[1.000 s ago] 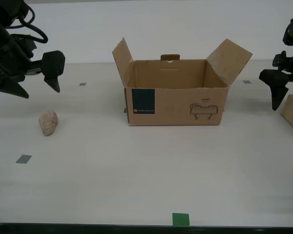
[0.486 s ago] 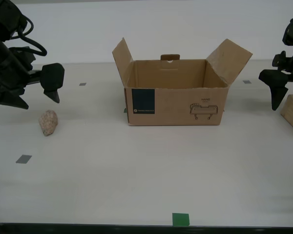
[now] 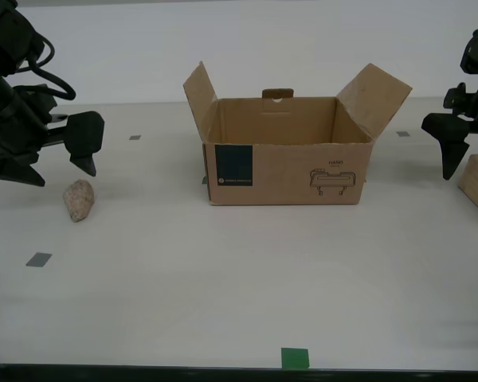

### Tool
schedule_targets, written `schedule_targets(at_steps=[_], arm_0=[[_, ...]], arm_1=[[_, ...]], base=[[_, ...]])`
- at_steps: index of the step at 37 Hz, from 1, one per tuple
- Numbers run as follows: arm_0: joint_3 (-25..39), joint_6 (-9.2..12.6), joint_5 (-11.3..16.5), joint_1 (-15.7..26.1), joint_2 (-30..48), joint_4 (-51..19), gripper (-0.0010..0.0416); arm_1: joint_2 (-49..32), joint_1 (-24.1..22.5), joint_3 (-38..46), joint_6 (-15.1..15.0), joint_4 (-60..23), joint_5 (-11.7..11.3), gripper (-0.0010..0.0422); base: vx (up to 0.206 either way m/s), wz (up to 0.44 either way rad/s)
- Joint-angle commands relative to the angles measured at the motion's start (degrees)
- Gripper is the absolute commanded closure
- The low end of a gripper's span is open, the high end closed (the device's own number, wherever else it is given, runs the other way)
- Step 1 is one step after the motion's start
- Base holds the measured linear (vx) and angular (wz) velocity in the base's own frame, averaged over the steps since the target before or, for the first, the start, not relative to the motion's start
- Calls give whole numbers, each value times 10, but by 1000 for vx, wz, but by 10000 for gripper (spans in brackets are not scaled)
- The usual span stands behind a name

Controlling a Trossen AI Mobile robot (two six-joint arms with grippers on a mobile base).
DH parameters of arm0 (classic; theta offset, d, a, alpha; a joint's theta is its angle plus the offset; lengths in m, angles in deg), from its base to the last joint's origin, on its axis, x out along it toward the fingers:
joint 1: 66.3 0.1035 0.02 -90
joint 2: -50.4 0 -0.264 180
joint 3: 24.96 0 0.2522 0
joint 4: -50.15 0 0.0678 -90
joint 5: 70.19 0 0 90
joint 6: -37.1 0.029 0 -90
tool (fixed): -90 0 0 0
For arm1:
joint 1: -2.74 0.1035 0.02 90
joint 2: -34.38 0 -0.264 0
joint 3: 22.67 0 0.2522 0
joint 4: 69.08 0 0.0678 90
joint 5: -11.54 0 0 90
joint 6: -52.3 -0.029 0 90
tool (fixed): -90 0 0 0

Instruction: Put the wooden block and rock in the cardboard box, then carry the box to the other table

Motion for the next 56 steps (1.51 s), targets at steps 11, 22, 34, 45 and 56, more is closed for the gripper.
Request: schedule_targets(at_steps=[11, 22, 34, 45, 56], arm_0=[[0, -1, 0, 2, 0, 3, 17], [0, -1, 0, 2, 0, 3, 16], [0, -1, 0, 2, 0, 7, 16], [0, -1, 0, 3, 0, 6, 17], [-3, -2, 0, 5, 0, 5, 16]], arm_1=[[-68, -2, 37, 1, 18, -1, 25], [-104, -2, 52, -5, -7, -1, 25], [-104, -6, 52, -4, -14, -1, 25], [-104, -18, 51, -9, -22, -1, 25], [-104, -20, 51, -9, -23, -1, 25]], base=[[0, 0], [0, 0], [0, 0], [0, 0], [0, 0]])
